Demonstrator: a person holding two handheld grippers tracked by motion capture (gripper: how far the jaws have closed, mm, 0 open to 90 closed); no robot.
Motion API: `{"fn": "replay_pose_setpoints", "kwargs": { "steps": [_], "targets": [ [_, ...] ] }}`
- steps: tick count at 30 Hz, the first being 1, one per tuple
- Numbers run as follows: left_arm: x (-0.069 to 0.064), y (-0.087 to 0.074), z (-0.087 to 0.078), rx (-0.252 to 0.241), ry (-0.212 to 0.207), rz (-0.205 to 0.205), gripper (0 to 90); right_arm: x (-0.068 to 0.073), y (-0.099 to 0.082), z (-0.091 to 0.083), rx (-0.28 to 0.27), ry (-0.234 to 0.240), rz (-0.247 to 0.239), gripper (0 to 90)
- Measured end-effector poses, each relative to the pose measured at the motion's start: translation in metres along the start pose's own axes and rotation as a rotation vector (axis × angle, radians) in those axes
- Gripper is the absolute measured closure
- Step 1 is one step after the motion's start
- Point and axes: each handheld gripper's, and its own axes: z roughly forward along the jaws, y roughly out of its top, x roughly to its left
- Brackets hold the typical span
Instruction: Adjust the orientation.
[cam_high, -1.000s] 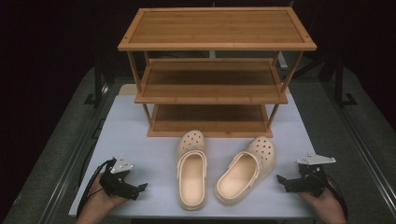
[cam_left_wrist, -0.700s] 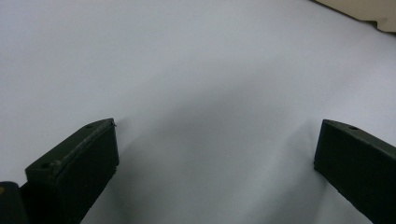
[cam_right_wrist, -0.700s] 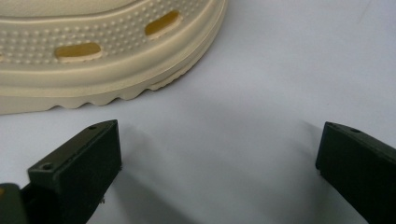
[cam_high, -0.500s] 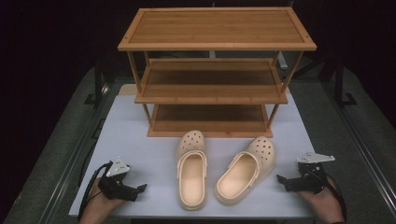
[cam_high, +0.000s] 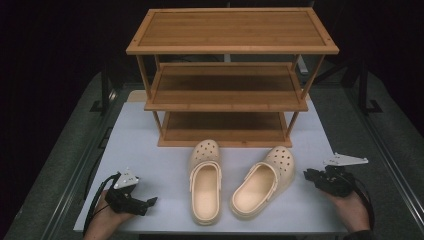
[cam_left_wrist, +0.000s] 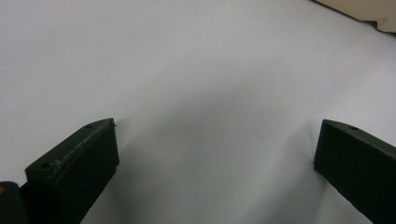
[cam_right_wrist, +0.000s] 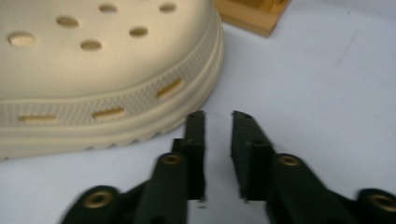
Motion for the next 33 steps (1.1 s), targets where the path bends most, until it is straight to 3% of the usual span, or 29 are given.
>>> {"fn": "replay_pose_setpoints", "kwargs": {
  "steps": [3, 11, 33],
  "targets": [
    [0.000, 0.000, 0.000, 0.001, -0.001, -0.003, 0.0, 0.001, 0.004, 0.000, -0.006, -0.004, -0.010, 89.7],
    [0.000, 0.000, 0.000, 0.000, -0.003, -0.002, 0.0, 0.002, 0.018, 0.016, 0.021, 0.044, -0.024, 89.9],
    [0.000, 0.000, 0.000, 0.000, -0.005, -0.003, 0.0, 0.002, 0.028, 0.031, 0.048, 0.061, -0.039, 89.9]
  ]
}}
